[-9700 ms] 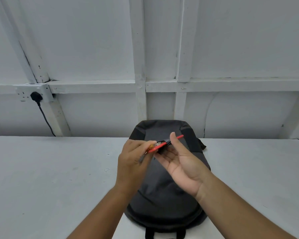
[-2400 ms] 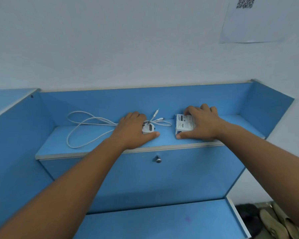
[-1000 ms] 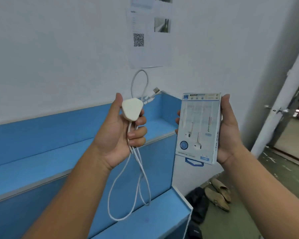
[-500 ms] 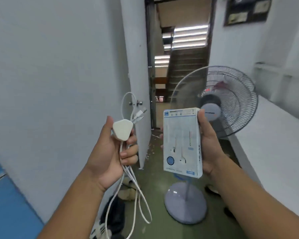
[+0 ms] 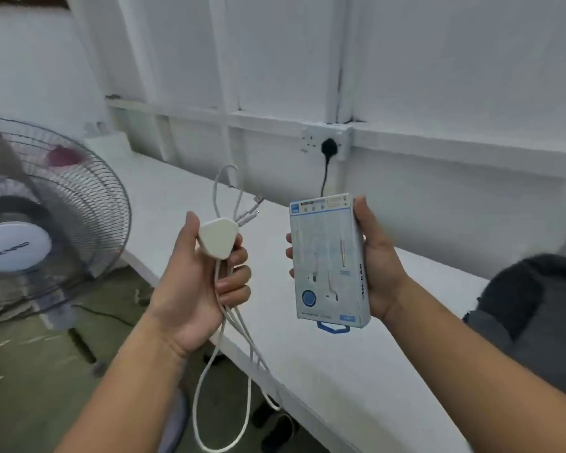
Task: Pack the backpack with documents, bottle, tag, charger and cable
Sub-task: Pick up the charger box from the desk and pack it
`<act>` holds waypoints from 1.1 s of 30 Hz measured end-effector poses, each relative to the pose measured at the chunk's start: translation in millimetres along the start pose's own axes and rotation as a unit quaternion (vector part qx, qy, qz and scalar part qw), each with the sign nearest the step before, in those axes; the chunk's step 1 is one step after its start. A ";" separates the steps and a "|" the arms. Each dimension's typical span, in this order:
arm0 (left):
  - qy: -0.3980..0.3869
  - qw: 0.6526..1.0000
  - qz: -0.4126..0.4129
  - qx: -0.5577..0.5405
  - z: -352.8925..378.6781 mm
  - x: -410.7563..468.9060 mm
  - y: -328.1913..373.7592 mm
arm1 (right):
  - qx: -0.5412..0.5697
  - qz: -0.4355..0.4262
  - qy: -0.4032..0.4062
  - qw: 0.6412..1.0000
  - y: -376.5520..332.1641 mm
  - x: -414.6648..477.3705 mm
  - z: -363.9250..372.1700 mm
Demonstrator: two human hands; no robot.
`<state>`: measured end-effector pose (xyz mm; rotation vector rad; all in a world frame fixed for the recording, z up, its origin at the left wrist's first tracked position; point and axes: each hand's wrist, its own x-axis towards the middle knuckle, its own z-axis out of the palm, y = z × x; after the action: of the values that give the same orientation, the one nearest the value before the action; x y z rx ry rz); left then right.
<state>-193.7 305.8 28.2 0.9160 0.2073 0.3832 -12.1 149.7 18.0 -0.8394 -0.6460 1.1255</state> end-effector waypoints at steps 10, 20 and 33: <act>-0.212 0.951 -0.136 0.180 113.1 97.5 -91.2 | -0.103 -0.080 0.348 0.928 -28.1 -173.8 -59.9; -0.269 0.852 -0.056 0.446 150.5 96.5 -163.5 | -0.178 -0.033 0.442 0.879 -11.2 -246.5 -59.2; -0.259 0.723 0.125 0.628 135.9 55.2 -230.1 | -0.483 0.022 0.438 0.758 3.9 -285.3 -82.0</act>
<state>-44.1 103.0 -76.4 2.3884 -0.2429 0.1697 -37.4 -140.6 -39.0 -2.1059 -0.3544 0.2300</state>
